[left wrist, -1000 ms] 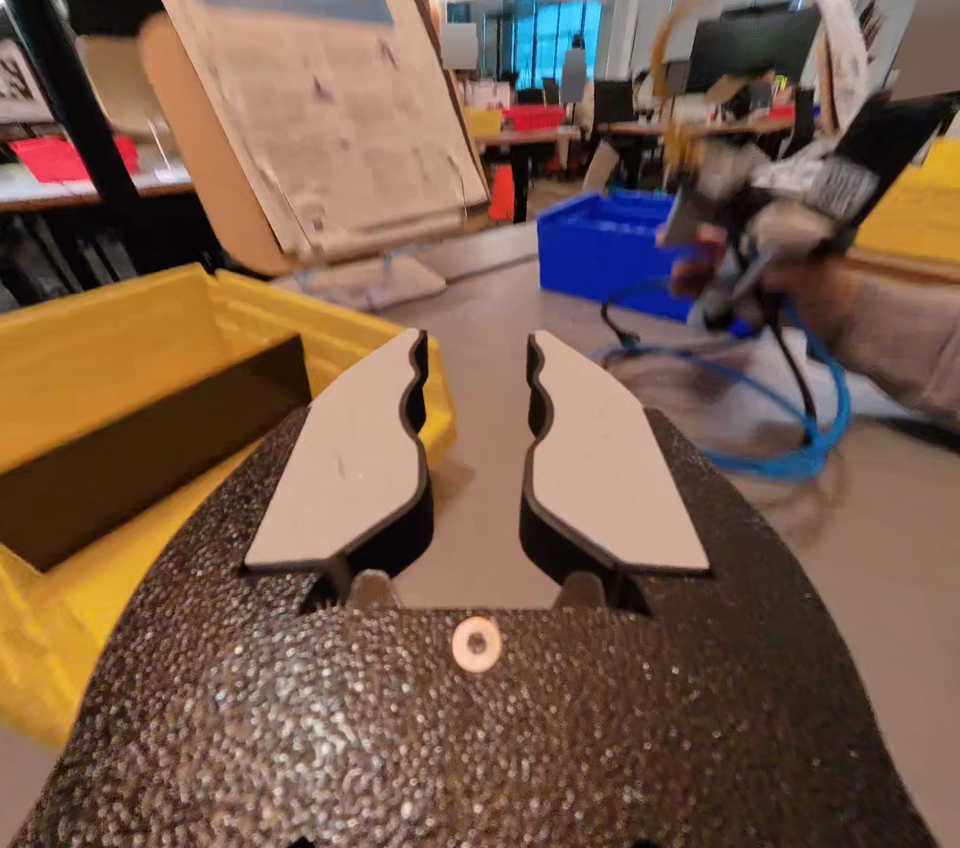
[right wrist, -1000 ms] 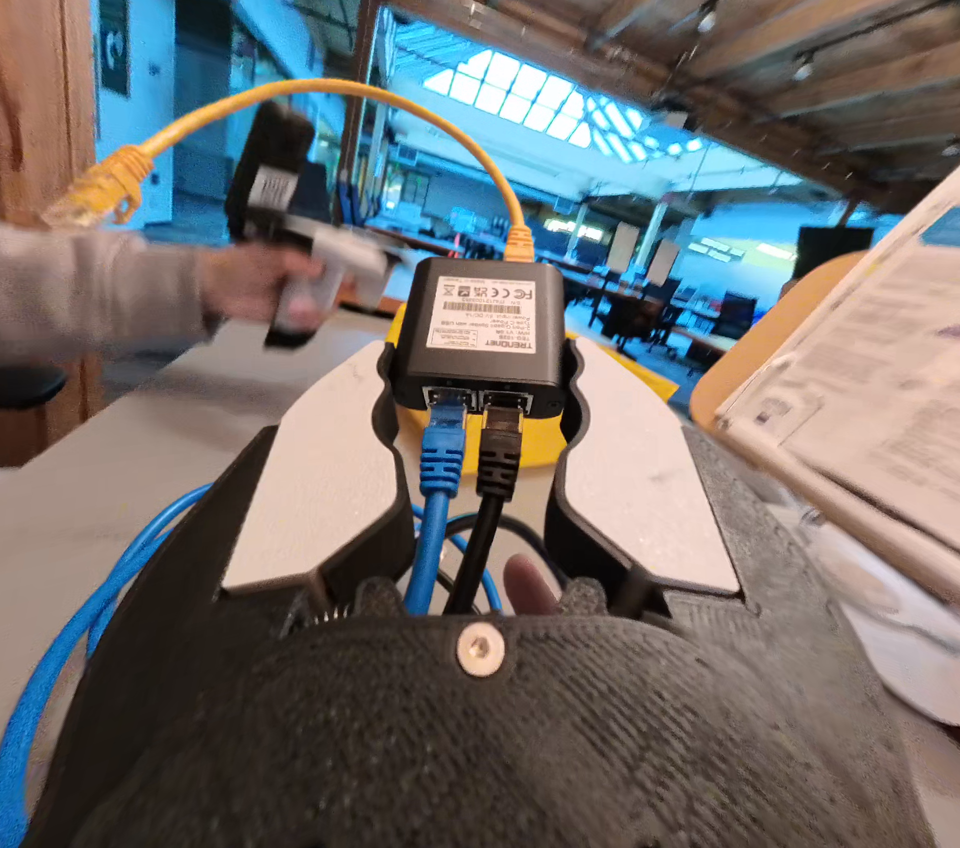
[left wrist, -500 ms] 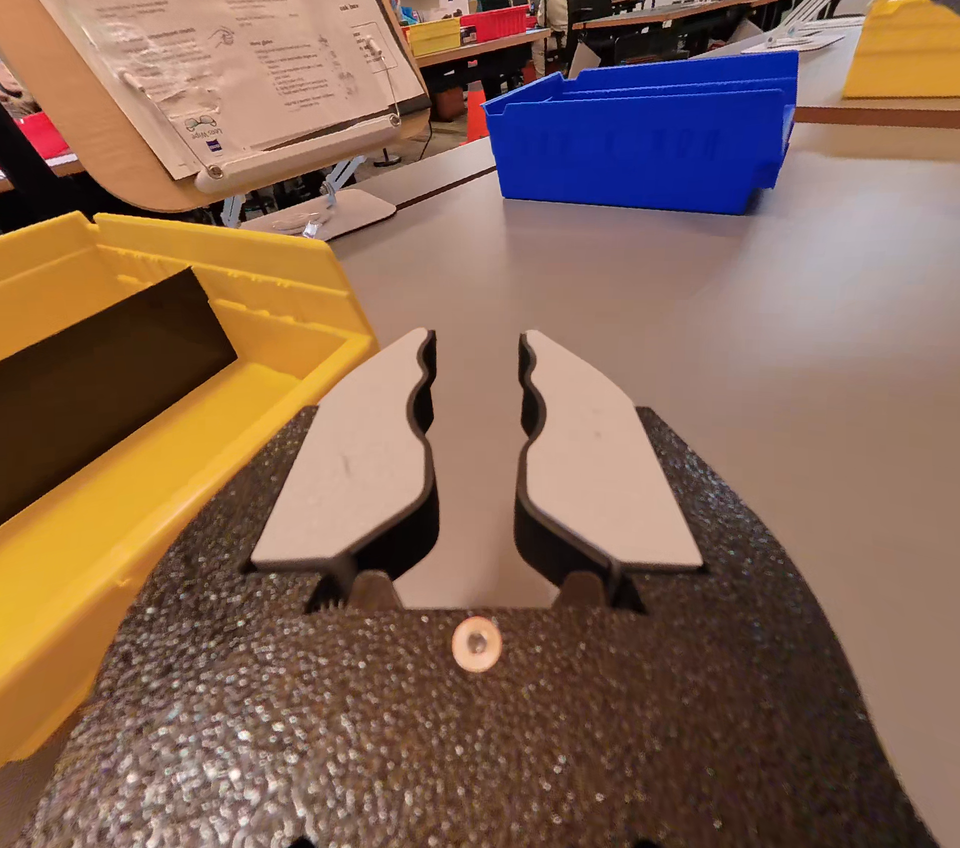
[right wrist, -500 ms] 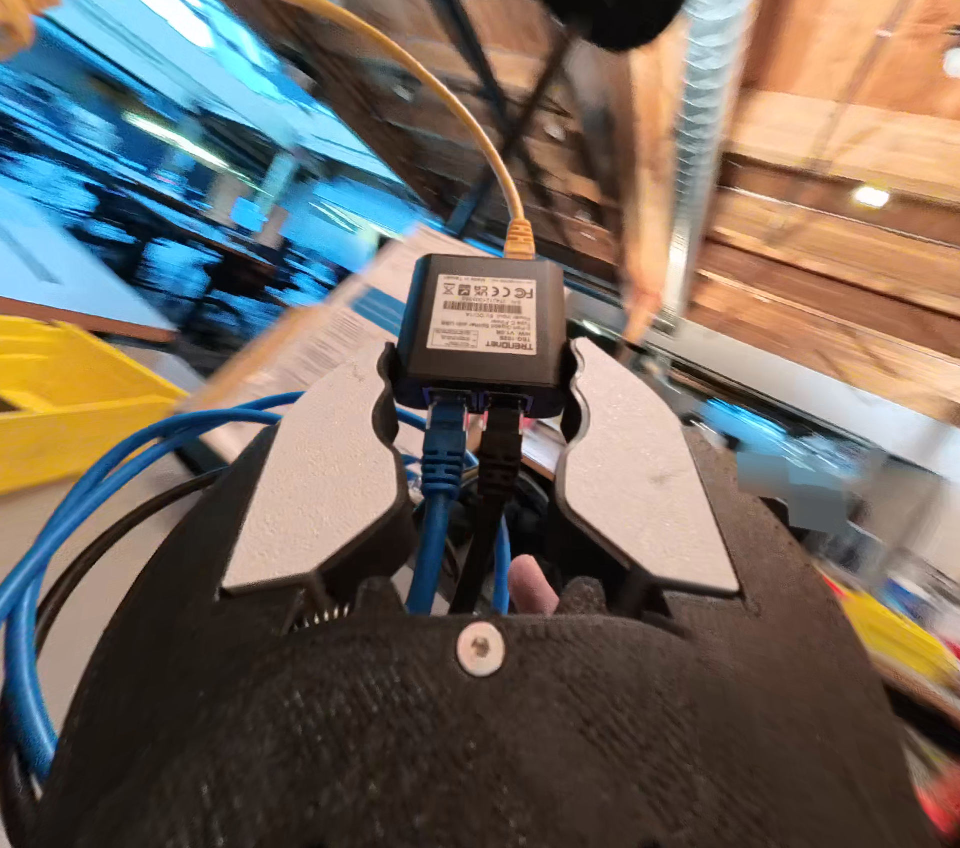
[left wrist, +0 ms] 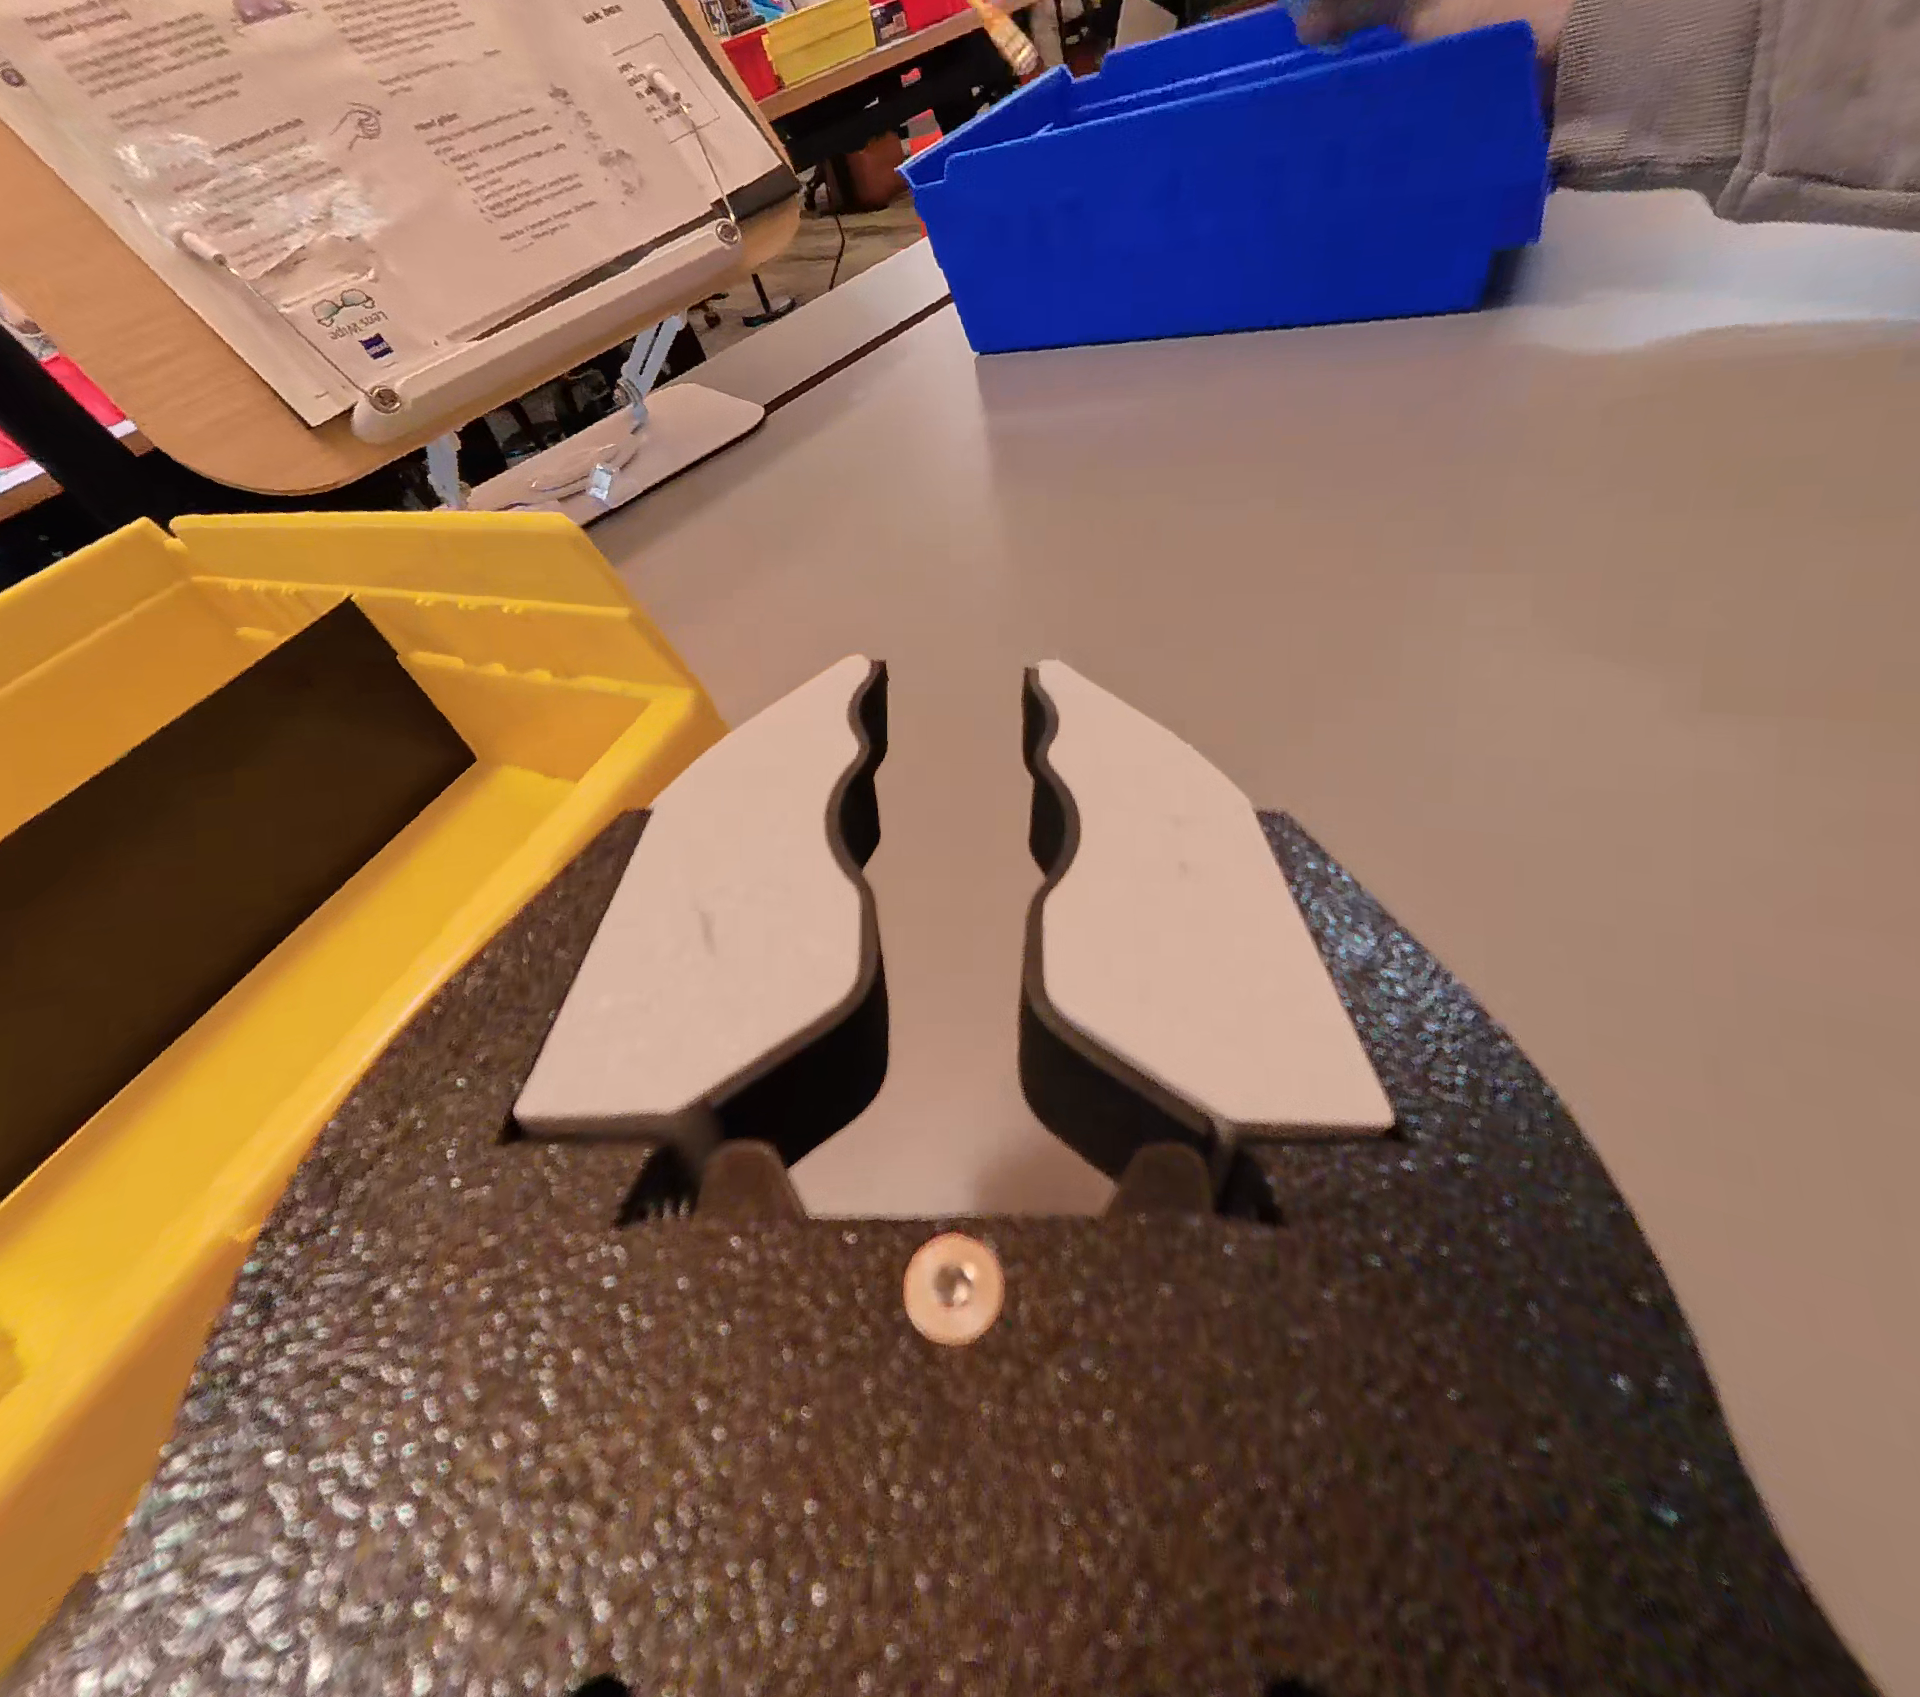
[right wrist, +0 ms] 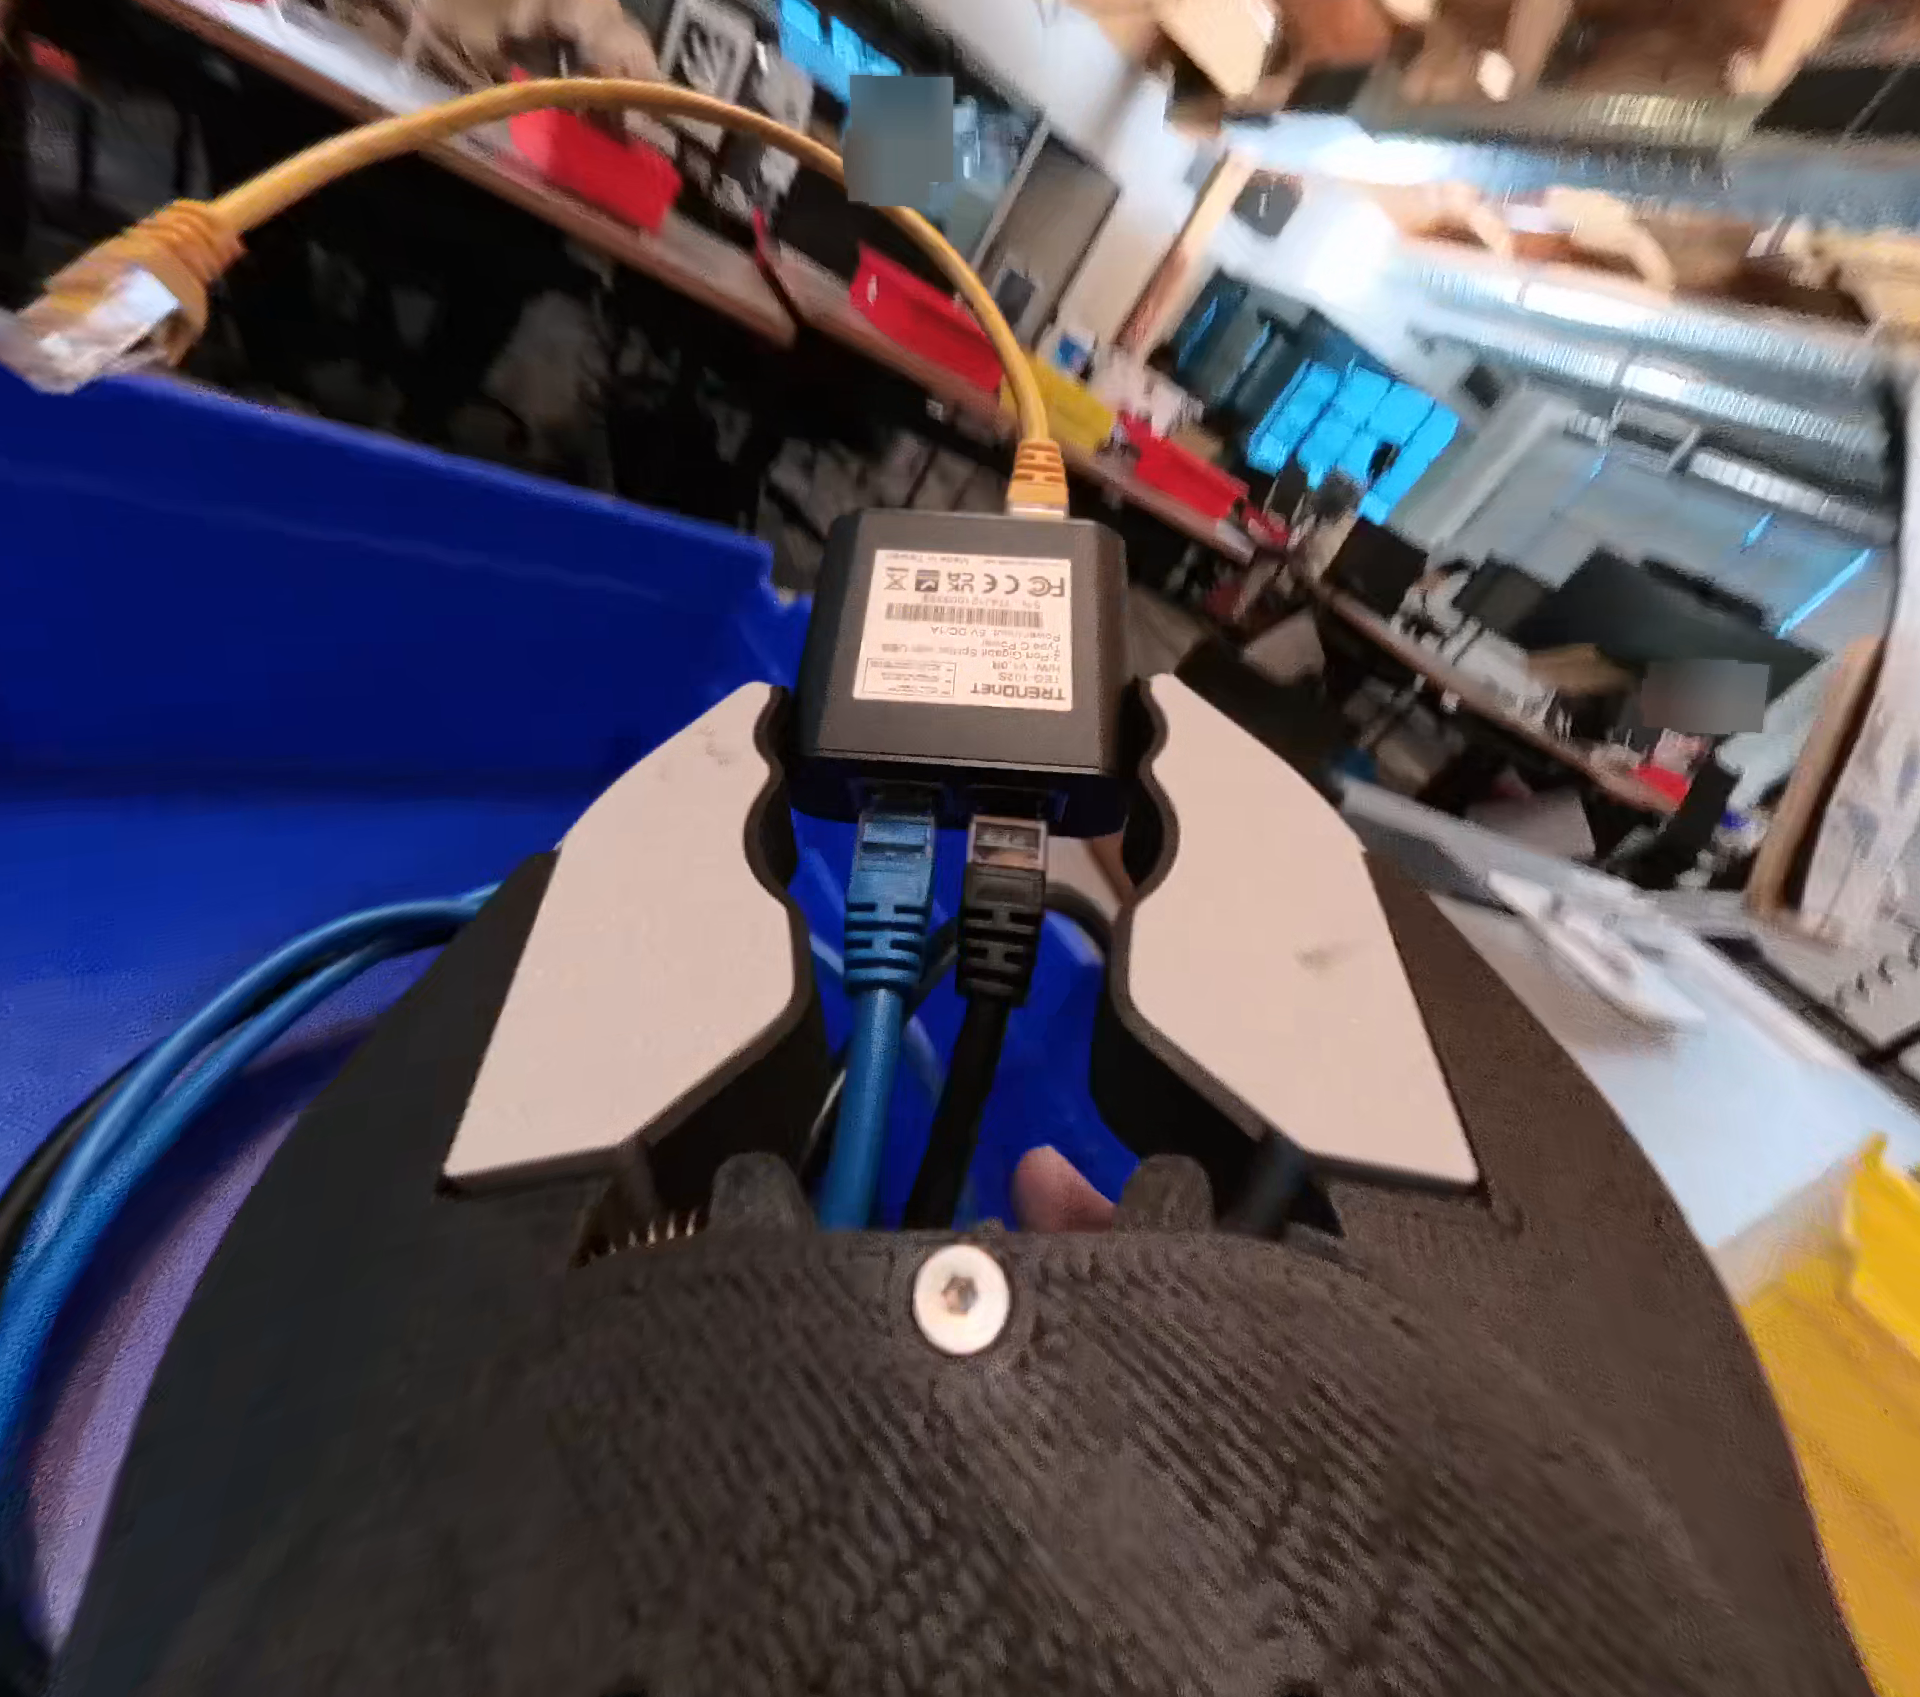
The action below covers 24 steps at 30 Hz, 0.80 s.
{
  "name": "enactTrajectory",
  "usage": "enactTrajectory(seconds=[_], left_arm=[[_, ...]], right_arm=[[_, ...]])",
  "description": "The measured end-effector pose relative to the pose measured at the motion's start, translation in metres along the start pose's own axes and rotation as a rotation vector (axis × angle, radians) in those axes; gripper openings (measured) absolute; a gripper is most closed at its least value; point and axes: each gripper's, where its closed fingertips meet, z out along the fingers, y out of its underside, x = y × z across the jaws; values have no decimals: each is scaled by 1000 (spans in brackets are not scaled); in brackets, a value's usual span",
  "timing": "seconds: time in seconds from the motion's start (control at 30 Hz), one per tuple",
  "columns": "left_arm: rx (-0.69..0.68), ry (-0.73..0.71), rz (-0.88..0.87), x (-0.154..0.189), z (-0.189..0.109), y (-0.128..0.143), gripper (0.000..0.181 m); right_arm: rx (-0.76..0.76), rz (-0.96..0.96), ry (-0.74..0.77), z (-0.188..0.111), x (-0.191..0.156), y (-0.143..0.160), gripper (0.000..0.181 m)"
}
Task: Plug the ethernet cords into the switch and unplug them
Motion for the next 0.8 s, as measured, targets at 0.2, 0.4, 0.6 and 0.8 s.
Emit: enactTrajectory(seconds=[0.2, 0.4, 0.6, 0.8], left_arm=[[-38, 3, 47, 5, 4, 5, 26], [-76, -5, 93, 9, 7, 10, 31], [-180, -13, 107, 11, 17, 21, 36], [-196, 200, -96, 68, 73, -11, 51]], right_arm=[[-119, -135, -364, -7, -67, 13, 65], [26, -122, -808, -50, -69, -26, 100], [-185, -248, -614, -79, 35, 4, 82], [-361, 71, -327, -116, 113, 76, 83]])
